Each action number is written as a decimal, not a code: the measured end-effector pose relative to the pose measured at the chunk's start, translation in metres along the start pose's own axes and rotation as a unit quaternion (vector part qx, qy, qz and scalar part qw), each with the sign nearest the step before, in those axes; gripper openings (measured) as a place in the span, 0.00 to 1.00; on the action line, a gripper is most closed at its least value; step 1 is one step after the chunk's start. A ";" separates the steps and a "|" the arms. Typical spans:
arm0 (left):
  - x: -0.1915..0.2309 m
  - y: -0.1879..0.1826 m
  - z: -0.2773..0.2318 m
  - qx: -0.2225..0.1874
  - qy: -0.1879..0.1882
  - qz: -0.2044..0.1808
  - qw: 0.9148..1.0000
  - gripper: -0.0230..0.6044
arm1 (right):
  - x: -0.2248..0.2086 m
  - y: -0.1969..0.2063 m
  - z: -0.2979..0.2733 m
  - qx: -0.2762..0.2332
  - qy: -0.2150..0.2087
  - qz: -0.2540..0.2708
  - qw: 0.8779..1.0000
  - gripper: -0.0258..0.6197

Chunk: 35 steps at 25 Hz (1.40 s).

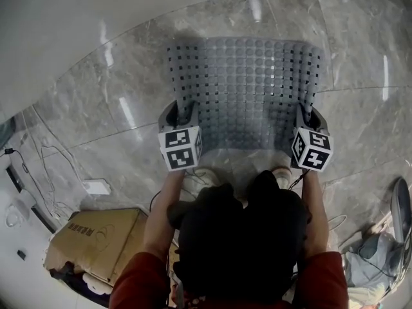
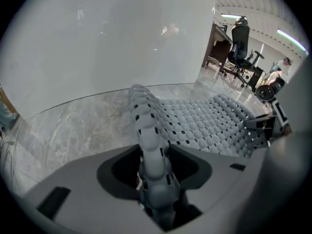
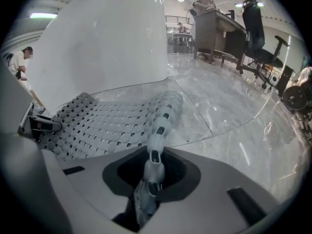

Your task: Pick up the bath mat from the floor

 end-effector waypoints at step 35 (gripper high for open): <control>-0.039 -0.233 0.340 -0.100 0.021 -0.008 0.995 0.21 | 0.032 -0.224 0.329 -0.117 0.033 0.001 0.993 0.12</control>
Point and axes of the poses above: the fingertips, and each gripper's own axes: z backward along the fingers, x to its left, y out of its underside, the point moved 6 cm from there along z, backward along the fingers, and after that the axes turned 5 degrees about -y, right-handed, at the moved point
